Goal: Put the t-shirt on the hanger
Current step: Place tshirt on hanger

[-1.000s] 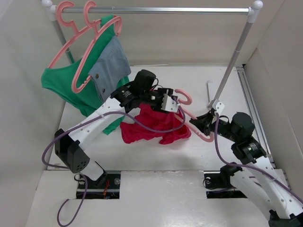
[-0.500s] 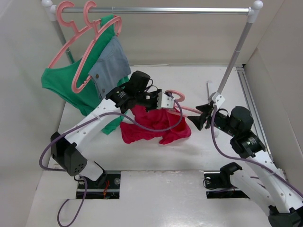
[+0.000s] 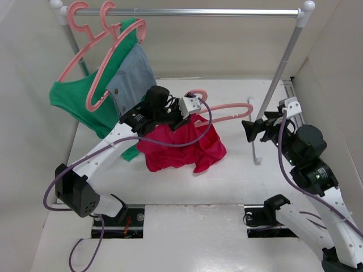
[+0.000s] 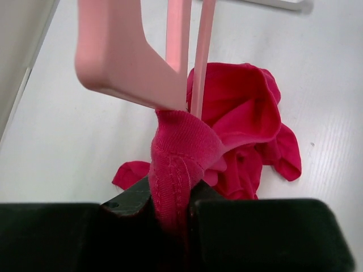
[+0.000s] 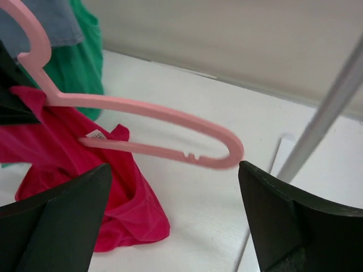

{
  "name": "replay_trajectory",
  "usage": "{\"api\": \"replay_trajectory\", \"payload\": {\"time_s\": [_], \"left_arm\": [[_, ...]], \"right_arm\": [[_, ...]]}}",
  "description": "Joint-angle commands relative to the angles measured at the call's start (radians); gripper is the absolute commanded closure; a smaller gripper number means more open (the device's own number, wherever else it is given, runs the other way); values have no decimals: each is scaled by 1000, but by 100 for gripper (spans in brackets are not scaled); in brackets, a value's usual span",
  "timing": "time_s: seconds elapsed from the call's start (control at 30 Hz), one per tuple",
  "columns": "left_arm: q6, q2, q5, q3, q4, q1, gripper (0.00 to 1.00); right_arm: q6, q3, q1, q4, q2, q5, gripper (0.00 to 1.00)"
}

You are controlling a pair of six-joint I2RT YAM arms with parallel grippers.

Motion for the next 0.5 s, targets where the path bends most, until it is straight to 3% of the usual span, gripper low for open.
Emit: {"api": "replay_trajectory", "payload": {"time_s": [0.0,0.13,0.23,0.47], "left_arm": [[-140,-47,-85,-9,104,6,100],[-213,-56,-98,-30,122,6,100],[-233,-66,-89,-41,122,6,100],[-243,-76,-79,-50,131,6,100]], "right_arm": [[136,-31,3,-112,-13,136,5],[312,-234,48,44,28,-29,18],[348,-294,88,167,132,-30,18],[287,-133,122,232,455,1,14]]}}
